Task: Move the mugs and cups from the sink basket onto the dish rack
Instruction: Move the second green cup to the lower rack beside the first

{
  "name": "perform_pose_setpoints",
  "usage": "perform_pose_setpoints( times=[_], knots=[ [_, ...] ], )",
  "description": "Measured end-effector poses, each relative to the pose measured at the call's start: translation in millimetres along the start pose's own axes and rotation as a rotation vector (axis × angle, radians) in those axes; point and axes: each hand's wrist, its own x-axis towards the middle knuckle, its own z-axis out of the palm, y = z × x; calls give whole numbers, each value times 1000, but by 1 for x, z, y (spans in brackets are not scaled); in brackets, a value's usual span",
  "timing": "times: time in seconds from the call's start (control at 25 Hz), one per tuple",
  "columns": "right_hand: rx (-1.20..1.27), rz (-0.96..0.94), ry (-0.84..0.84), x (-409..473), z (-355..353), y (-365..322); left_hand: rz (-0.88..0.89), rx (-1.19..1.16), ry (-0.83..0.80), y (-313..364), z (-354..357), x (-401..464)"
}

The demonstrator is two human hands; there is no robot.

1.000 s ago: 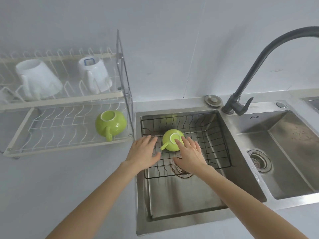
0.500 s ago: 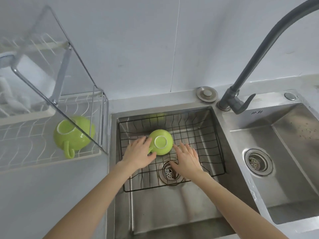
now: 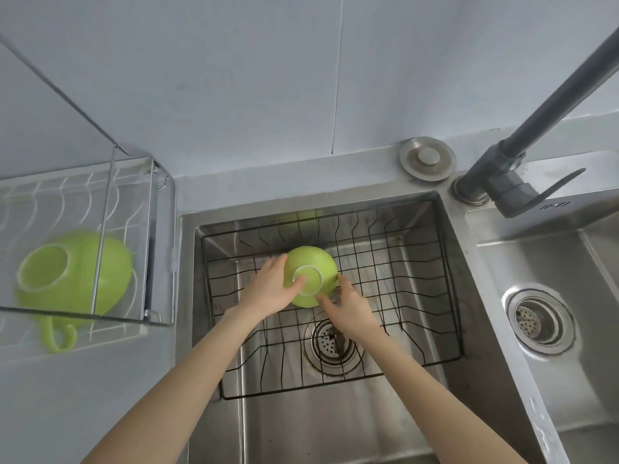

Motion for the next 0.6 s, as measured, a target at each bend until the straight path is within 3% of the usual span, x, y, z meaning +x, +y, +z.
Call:
perform_pose_setpoints(
  times=[0.28, 0.6],
  knots=[
    [227, 101, 37, 14, 7, -4, -20, -143, 38, -5, 5, 14],
    [259, 70, 88, -9, 0, -10, 17, -233, 72, -5, -2, -7]
  ],
)
